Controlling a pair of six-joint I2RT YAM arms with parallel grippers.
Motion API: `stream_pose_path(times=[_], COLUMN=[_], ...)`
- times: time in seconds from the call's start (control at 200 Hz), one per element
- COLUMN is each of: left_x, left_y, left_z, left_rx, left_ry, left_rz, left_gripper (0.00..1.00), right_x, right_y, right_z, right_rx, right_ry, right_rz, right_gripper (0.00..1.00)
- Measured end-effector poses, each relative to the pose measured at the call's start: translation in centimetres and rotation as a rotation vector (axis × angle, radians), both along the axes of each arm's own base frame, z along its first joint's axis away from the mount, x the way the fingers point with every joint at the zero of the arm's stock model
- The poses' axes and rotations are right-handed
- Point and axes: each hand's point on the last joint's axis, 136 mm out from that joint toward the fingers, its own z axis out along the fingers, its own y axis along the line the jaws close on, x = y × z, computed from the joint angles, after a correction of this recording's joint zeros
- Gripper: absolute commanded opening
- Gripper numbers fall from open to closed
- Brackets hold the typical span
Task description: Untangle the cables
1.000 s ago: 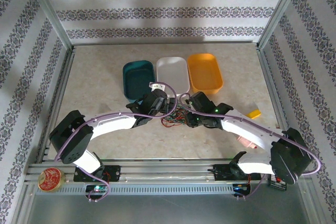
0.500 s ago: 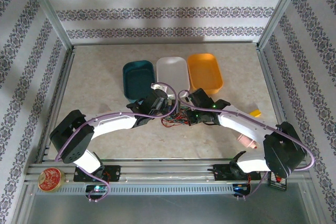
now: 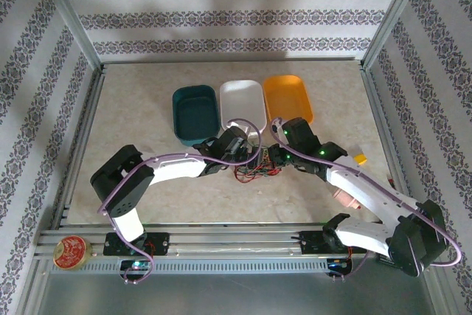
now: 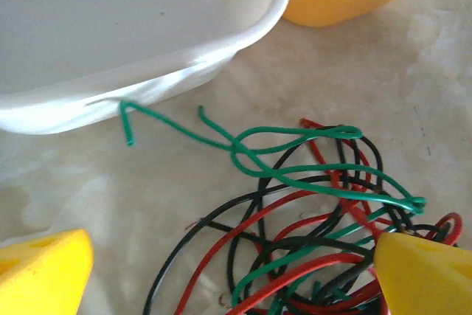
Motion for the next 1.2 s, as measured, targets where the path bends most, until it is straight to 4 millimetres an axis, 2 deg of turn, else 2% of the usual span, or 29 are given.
stream_pose_path(times=[0.075,0.145,0.185,0.335,0.445,0.53,0.705,0.865,1.03,1.199], left_x=[-0.1,-0.1,-0.1,-0.1,-0.1,-0.1,-0.1,-0.5,-1.0,-1.1], left_y=[-0.3,-0.4,-0.4,0.1,0.4,0.6,0.7,0.1,-1.7,-2.8], left_z=[-0.2,-0.4,-0.5,-0.8,-0.9,-1.0,-1.1,-1.0,-0.8,-2.9], left_rx=[0.002,0.006,0.009,0.036,0.056,0.066,0.068,0.048,-0.018,-0.027], left_ry=[0.004,0.005,0.006,0.008,0.005,0.003,0.005,0.017,0.034,0.073], left_rz=[-0.007,-0.009,-0.009,0.005,0.016,0.024,0.023,-0.009,-0.082,-0.117], left_gripper=[0.97,0.97,0.97,0.98,0.98,0.98,0.98,0.98,0.97,0.95], right_x=[0.1,0.2,0.2,-0.4,-0.7,-0.9,-0.7,-0.5,-0.3,0.2], right_y=[0.0,0.0,-0.1,-0.4,-0.6,-0.8,-0.6,-0.7,-1.1,-1.5], right_z=[-0.5,-1.4,-2.0,-3.9,-4.9,-5.6,-6.2,-5.4,-2.8,-0.3], right_rx=[0.002,0.002,-0.002,-0.025,-0.037,-0.046,-0.046,-0.017,0.099,0.244], right_ry=[0.022,0.054,0.071,0.120,0.146,0.164,0.178,0.165,0.128,0.116], right_rz=[-0.005,-0.022,-0.027,-0.034,-0.040,-0.044,-0.048,-0.063,-0.104,-0.157], right_gripper=[0.01,0.32,0.43,0.47,0.46,0.40,0.00,0.00,0.00,0.00])
